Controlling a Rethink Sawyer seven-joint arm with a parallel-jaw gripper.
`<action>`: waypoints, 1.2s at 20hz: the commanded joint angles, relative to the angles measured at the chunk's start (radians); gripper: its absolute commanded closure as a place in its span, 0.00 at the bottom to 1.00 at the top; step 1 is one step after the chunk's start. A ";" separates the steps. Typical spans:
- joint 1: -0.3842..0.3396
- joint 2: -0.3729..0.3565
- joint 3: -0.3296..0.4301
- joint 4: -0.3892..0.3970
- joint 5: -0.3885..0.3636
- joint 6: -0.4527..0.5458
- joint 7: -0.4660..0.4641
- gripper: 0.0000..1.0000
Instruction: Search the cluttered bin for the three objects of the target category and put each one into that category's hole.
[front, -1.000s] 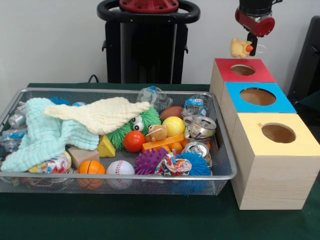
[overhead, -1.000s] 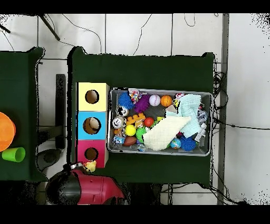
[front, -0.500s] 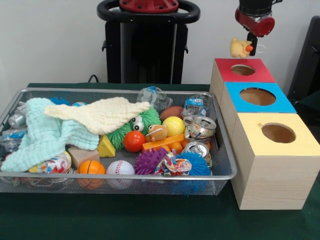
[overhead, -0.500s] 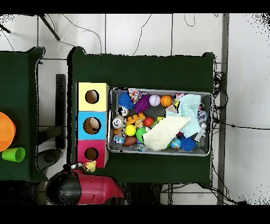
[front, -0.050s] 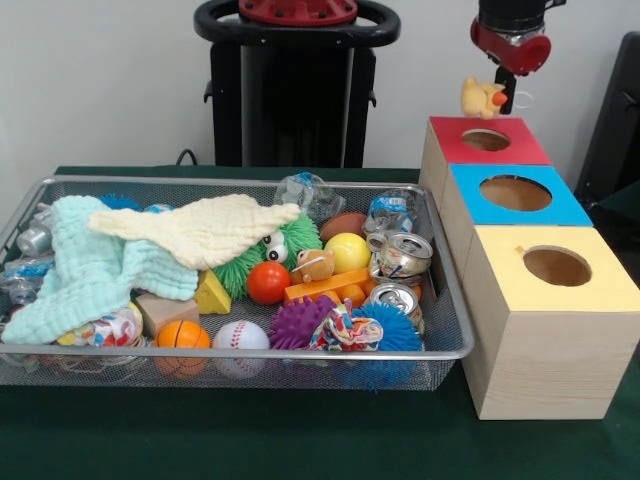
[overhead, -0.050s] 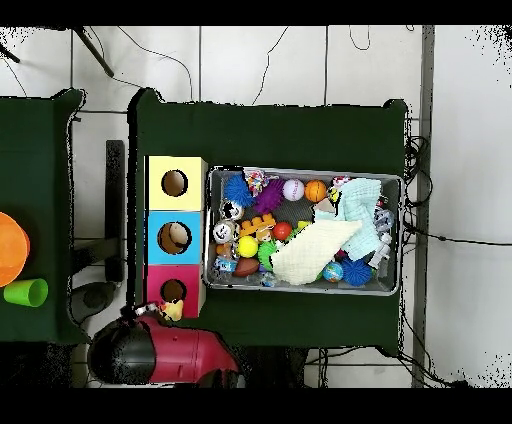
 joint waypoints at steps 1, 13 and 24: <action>-0.054 0.035 0.075 -0.126 -0.037 0.108 -0.051 1.00; -0.049 0.072 0.073 -0.173 -0.052 0.104 -0.040 1.00; -0.027 0.111 0.069 -0.159 -0.078 0.006 -0.024 1.00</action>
